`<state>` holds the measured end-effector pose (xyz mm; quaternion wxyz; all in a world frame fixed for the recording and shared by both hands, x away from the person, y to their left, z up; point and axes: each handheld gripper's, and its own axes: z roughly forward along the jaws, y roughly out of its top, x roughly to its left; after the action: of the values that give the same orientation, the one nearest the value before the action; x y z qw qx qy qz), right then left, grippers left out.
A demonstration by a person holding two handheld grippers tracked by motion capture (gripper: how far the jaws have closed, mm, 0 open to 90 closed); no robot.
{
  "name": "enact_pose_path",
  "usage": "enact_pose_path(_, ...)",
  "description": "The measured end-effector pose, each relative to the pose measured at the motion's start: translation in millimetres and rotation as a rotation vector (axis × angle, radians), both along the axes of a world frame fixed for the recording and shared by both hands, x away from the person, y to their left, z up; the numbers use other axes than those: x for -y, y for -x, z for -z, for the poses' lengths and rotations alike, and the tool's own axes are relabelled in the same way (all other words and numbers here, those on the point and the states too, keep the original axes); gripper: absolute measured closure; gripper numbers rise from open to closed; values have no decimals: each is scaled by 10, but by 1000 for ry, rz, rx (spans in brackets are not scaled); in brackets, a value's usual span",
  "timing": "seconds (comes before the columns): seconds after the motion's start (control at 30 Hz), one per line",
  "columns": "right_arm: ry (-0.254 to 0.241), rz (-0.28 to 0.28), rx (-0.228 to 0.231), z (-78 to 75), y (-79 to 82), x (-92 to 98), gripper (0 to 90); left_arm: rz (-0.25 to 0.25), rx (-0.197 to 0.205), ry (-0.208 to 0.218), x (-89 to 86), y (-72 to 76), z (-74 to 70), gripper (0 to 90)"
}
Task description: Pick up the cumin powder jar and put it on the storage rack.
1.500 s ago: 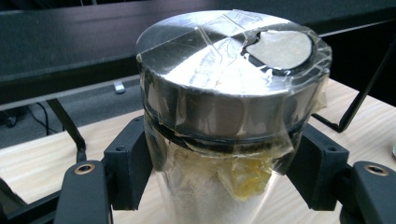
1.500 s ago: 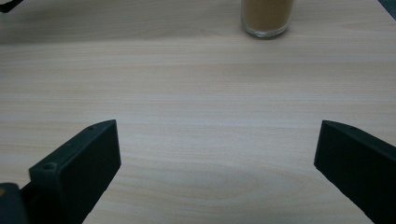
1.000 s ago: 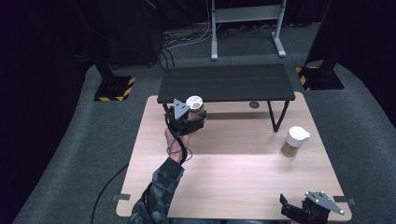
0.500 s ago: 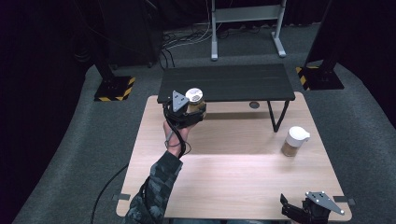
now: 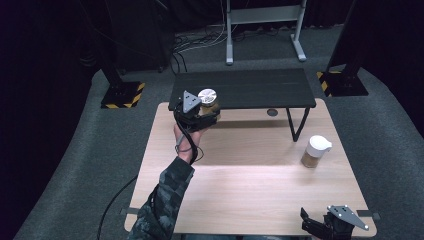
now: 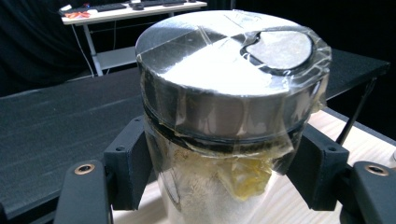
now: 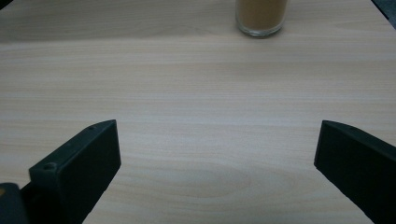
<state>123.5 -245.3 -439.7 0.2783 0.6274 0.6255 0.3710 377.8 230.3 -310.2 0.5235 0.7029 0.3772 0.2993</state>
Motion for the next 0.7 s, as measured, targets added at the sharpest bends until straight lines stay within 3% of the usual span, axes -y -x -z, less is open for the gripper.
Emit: enact_pose_path(0.7,5,-4,-19,2,-30,9,0,29,-43,15,-31,-299,-197,306)
